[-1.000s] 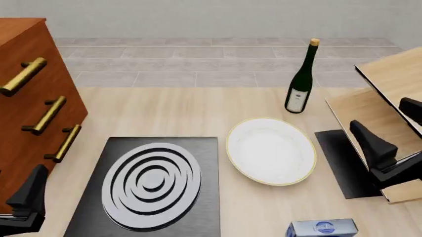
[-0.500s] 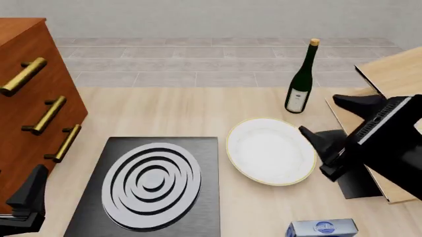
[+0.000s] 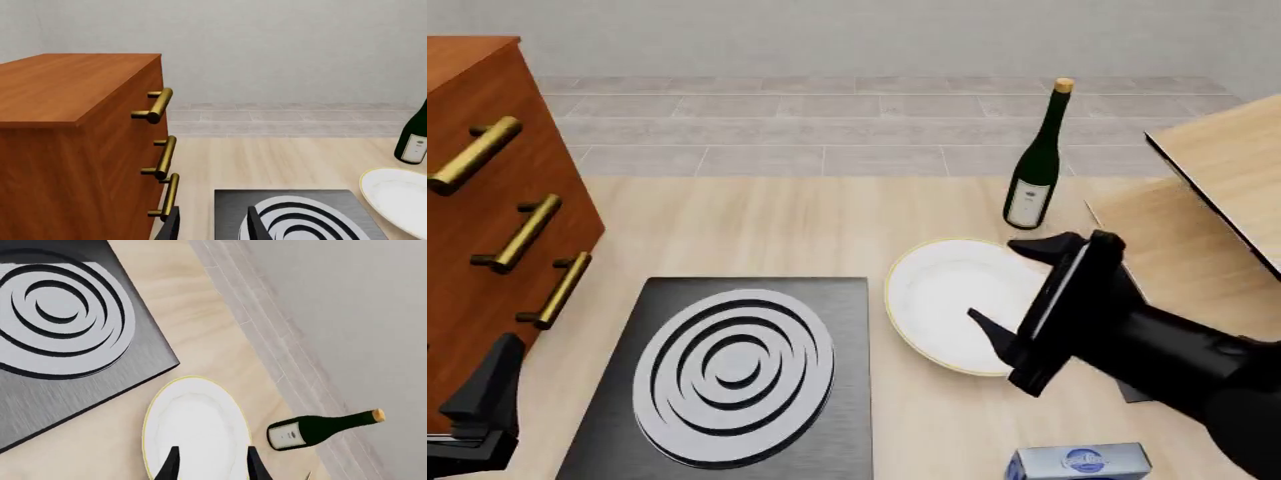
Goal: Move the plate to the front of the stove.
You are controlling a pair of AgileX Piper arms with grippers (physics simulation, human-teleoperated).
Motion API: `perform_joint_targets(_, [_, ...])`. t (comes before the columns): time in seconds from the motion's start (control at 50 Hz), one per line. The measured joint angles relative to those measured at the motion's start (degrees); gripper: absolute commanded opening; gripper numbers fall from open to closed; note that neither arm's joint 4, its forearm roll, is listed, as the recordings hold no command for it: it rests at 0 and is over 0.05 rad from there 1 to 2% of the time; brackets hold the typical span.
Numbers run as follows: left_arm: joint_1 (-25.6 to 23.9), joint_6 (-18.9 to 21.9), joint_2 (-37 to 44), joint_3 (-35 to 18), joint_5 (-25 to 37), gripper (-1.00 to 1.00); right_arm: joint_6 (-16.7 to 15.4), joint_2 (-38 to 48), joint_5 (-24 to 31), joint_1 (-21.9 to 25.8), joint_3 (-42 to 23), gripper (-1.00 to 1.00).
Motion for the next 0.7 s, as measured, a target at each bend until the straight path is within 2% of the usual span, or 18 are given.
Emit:
perform_joint_targets(0.2, [0.0,0.0,0.0,0.0,0.0,1.00,-2.6,6.7,-4.3,1.3,1.4,1.00])
perform_joint_targets(0.7, [0.0,0.0,0.0,0.0,0.0,1.00,-6.0,18.7,-11.6,2.8,2.9,1.00])
